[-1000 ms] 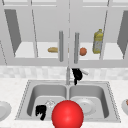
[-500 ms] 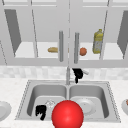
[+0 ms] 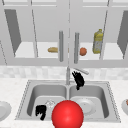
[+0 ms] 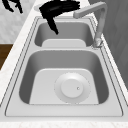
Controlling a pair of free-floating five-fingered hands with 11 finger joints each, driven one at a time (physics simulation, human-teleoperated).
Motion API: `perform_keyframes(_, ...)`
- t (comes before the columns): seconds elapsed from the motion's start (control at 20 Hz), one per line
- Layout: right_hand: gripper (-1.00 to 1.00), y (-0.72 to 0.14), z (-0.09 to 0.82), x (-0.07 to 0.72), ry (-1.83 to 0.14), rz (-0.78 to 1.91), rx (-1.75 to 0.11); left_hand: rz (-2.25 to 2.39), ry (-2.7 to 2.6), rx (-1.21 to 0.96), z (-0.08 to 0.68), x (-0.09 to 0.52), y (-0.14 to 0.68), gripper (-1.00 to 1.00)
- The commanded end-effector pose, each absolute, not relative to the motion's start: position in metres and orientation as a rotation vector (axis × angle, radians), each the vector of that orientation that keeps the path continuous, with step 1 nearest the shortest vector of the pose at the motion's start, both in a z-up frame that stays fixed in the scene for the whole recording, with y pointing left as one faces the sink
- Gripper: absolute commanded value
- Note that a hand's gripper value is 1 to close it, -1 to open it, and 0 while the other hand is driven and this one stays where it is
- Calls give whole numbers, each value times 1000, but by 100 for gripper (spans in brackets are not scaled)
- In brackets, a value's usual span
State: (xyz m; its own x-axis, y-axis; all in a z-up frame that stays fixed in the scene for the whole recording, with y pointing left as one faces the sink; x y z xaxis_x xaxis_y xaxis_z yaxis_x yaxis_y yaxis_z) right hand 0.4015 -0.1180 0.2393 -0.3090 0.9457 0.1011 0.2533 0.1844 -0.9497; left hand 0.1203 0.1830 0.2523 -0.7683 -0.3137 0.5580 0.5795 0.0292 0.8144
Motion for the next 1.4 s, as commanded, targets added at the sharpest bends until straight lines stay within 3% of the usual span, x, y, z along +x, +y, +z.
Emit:
perform_keyframes(0.0, -100, -125, 228, 394, -1572, 1219, -1114, -1807, -1679, -272, 252, 120, 183, 0)
perform_keyframes(0.55, -100, -125, 225, 430, -1354, 1376, -817, -1807, -1679, -272, 252, 120, 183, 0)
perform_keyframes(1.35, -100, -141, 226, 494, -1392, 1340, -807, -1807, -1679, -272, 252, 120, 183, 0)
